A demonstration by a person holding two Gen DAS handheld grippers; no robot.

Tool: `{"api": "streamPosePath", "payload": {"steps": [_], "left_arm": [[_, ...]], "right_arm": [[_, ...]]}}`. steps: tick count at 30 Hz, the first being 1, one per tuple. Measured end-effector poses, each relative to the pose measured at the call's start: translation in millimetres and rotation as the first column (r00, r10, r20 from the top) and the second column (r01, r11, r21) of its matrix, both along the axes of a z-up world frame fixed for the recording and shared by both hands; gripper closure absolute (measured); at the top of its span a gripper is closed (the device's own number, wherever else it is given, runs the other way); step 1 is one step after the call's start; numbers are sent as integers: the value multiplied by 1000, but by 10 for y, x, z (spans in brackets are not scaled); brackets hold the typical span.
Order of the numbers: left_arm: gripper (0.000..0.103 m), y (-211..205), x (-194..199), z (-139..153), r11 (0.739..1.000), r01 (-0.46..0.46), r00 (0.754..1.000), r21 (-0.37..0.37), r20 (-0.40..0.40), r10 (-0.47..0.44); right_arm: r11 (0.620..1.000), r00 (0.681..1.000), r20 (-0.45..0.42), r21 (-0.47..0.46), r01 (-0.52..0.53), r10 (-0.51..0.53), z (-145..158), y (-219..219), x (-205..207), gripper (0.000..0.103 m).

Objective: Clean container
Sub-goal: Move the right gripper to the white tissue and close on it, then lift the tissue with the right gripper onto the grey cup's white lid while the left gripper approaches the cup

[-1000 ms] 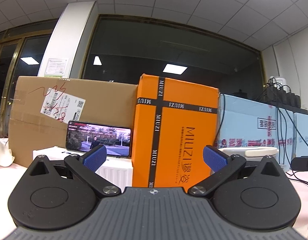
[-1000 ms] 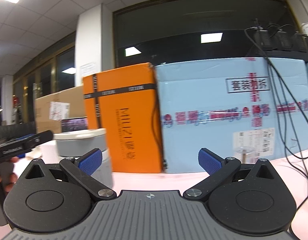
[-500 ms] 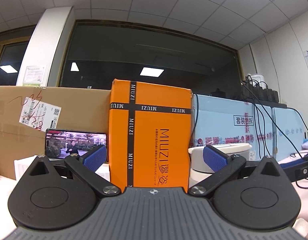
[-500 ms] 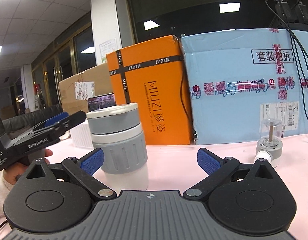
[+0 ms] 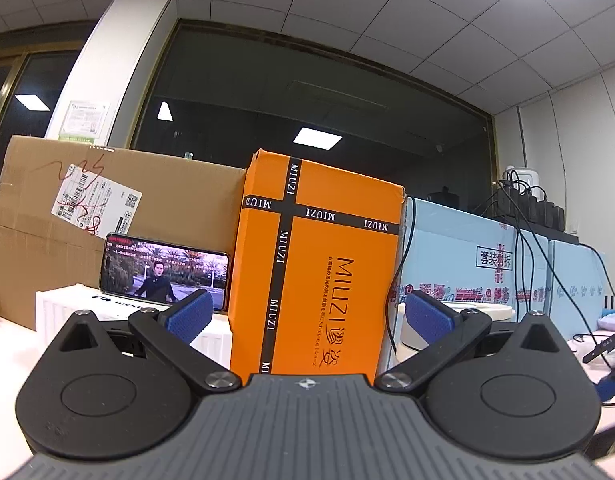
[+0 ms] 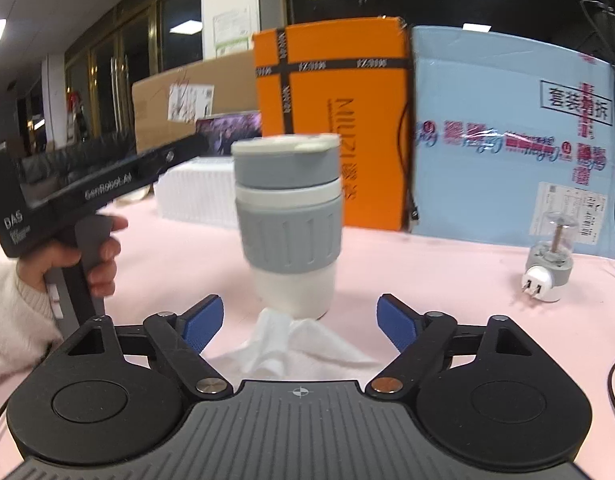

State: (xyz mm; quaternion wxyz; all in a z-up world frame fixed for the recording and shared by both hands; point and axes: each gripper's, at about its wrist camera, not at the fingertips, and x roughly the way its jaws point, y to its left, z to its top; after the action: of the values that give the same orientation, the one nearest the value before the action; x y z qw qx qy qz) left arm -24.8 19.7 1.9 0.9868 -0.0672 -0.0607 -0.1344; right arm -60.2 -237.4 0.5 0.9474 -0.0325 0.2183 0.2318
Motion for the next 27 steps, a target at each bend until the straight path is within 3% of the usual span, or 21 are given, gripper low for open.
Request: {"api": "streamPosePath", "payload": {"steps": [4,8,9,11,14,18,21,24,27], "left_arm": [[0,0,-29,11,998,68,998,10,4,-68],[0,-59,-53,9,988,144,990,48,-4,-144],[0,-75,-53,5,986,158,987,57,-9,-158],[0,-104,-49,0,981,180,984,68,-17,-179],[0,-131,-49,-2,978,194,981,77,-25,-193],[0,-158,-25,-8,976,200,980,85,-44,-196],[0,-203,3,-14,973,204,978,106,-65,-198],[0,-278,32,-15,961,238,970,143,-90,-227],[0,-361,49,-18,951,248,967,184,-110,-231]], "right_arm": [[1000,998,-63,-23,0,-1,-87,99,105,40],[1000,992,-128,-21,10,-13,-172,141,216,48],[1000,989,-145,-20,13,-16,-193,152,244,54],[1000,984,-177,-20,18,-21,-235,173,300,76],[1000,976,-215,-17,16,-19,-286,204,350,90],[999,989,-145,43,-1,7,-112,109,167,92],[993,1000,-3,114,29,-29,200,-69,-32,92],[977,984,155,205,53,-86,542,-246,-159,92],[967,966,241,251,34,-96,792,-280,-50,92]]}}
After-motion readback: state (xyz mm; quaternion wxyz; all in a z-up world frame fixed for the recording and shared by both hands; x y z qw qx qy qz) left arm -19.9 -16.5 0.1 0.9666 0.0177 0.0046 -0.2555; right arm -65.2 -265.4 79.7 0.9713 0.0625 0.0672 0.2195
